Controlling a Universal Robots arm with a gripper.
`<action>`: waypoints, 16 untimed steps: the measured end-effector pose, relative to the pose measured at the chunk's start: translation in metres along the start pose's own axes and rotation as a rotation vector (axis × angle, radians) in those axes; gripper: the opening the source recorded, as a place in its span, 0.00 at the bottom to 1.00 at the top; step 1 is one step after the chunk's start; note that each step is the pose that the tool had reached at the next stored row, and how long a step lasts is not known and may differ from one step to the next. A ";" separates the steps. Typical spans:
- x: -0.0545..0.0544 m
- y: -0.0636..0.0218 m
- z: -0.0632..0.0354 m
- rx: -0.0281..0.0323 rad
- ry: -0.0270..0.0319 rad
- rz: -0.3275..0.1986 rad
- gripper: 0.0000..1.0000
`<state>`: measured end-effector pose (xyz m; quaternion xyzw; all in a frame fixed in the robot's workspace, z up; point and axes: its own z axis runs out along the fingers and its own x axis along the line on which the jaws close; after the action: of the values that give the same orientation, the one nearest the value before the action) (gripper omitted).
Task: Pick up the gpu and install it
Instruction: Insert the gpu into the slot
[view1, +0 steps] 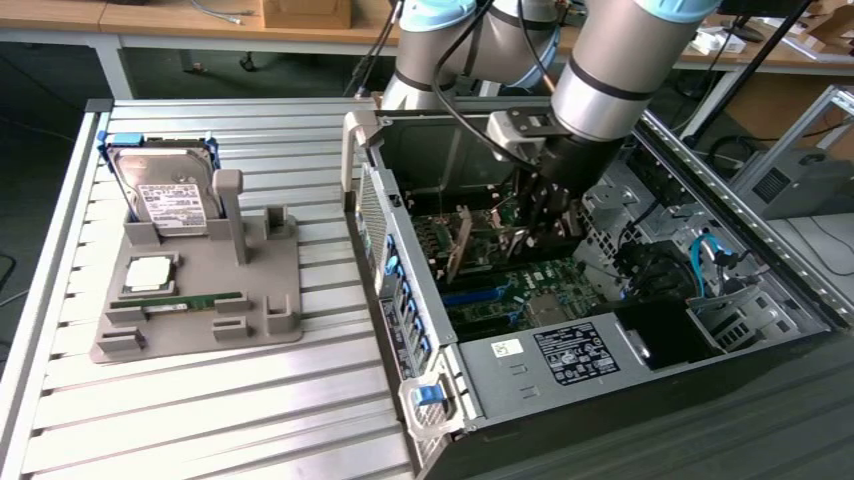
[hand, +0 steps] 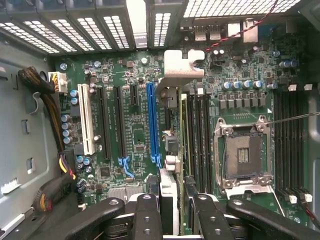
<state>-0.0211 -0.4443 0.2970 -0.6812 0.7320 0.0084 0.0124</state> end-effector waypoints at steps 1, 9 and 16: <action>0.000 0.0003 0.0004 0.0000 0.0000 0.000 0.30; 0.001 0.0020 0.0029 -0.0001 0.0000 0.000 0.30; 0.002 0.0036 0.0050 -0.0001 0.0000 0.000 0.30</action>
<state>-0.0247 -0.4459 0.2919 -0.6812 0.7320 0.0084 0.0123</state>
